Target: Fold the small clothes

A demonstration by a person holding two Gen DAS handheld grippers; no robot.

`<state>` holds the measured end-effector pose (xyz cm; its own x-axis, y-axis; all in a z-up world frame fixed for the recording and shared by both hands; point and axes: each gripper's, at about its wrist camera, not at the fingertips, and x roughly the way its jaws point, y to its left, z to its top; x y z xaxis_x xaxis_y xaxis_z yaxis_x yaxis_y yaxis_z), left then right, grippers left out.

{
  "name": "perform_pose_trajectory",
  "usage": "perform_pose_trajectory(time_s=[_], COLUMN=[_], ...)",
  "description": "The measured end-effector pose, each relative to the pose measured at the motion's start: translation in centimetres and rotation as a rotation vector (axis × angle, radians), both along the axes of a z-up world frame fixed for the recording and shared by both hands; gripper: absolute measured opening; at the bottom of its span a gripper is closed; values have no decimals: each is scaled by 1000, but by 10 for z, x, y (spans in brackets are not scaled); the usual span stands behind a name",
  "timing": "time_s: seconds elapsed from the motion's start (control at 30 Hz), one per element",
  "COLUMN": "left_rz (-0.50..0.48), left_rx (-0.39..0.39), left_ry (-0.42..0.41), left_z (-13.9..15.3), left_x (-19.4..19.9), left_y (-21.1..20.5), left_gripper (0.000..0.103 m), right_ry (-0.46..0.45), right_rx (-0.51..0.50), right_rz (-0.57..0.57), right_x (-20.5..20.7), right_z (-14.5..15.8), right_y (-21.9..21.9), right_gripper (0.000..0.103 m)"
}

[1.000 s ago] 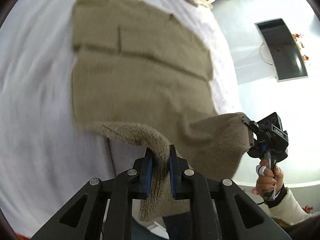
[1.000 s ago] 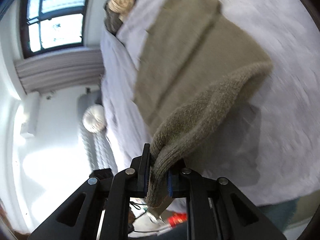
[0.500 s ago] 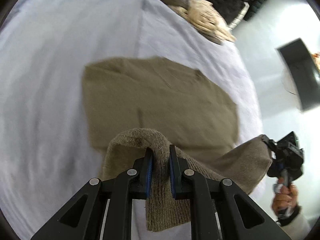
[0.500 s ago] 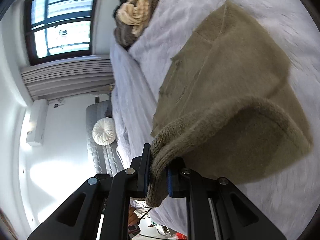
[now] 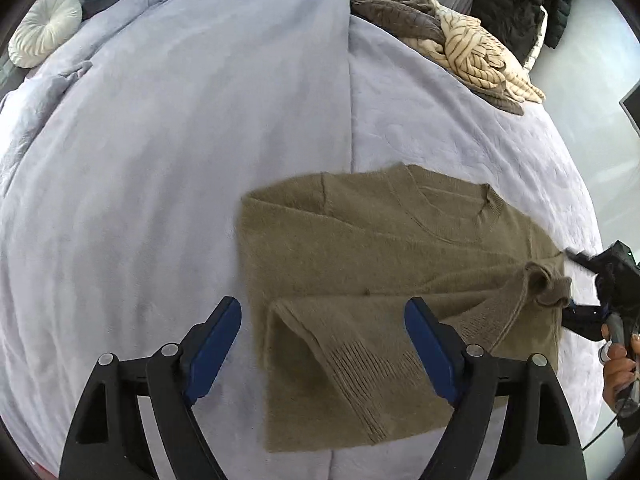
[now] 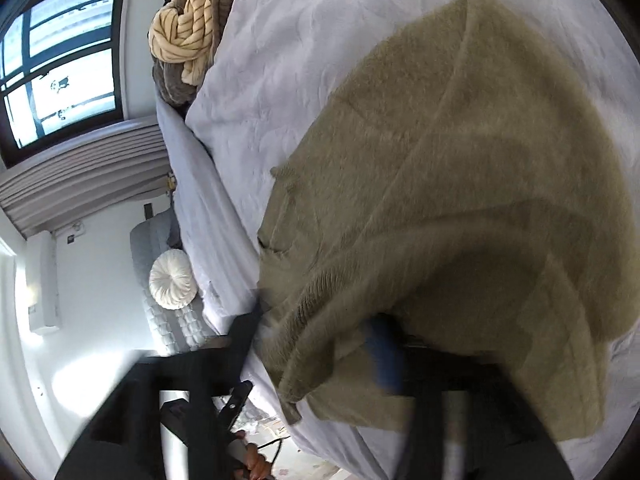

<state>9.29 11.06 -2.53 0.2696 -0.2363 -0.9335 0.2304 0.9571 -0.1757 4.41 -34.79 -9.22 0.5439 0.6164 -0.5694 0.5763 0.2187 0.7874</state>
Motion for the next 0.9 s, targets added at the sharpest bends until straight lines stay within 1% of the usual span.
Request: perform_pose_trajectory(time_s=[0.1,0.2,0.23,0.33,0.37,0.4,0.47,0.57,0.63,0.67,0.73,0.8,0.9], left_rz=[-12,-3,-2,-20,-26,-34,-59,-124,-154,-157,-133,-89,-21], left_rx=[7,5,8,24,14,1,-2,11,13,15,4,-1,57], left_ry=[12,24,34,83,118,150,200,232,223,207,161,115,52], left_z=[-2,-2,-2,-10,-16,-22,-36,-56,-65,-66,-64,-59,-55], left_x=[6,7,6,-3,-9,-12,-20,-26,-23,-18,-4,14,42], left_y=[5,17,22,34,38,40,36,8,-17,-27,-43,-50,-50], left_gripper=[85,85,85,85,85,85,85,85,85,85,85,85,85], right_ry=[-16,11,28,42,36,29,32,47,34,26,18,31,58], right_rx=[-70,-218,-292,-453,-467,-460,-405,-404,-409,-422,-469,-513,-564], right_rz=[18,91,138,249,275,307,375,458,465,457,433,384,292], right_x=[1,3,2,-3,-6,-10,-11,5,24,31,47,57,62], right_z=[13,30,37,52,53,53,43,27,18,17,16,14,16], right_y=[-7,-9,-7,1,5,10,23,43,52,52,49,39,11], right_gripper=[80,80,80,80,80,80,78,67,58,57,56,56,56])
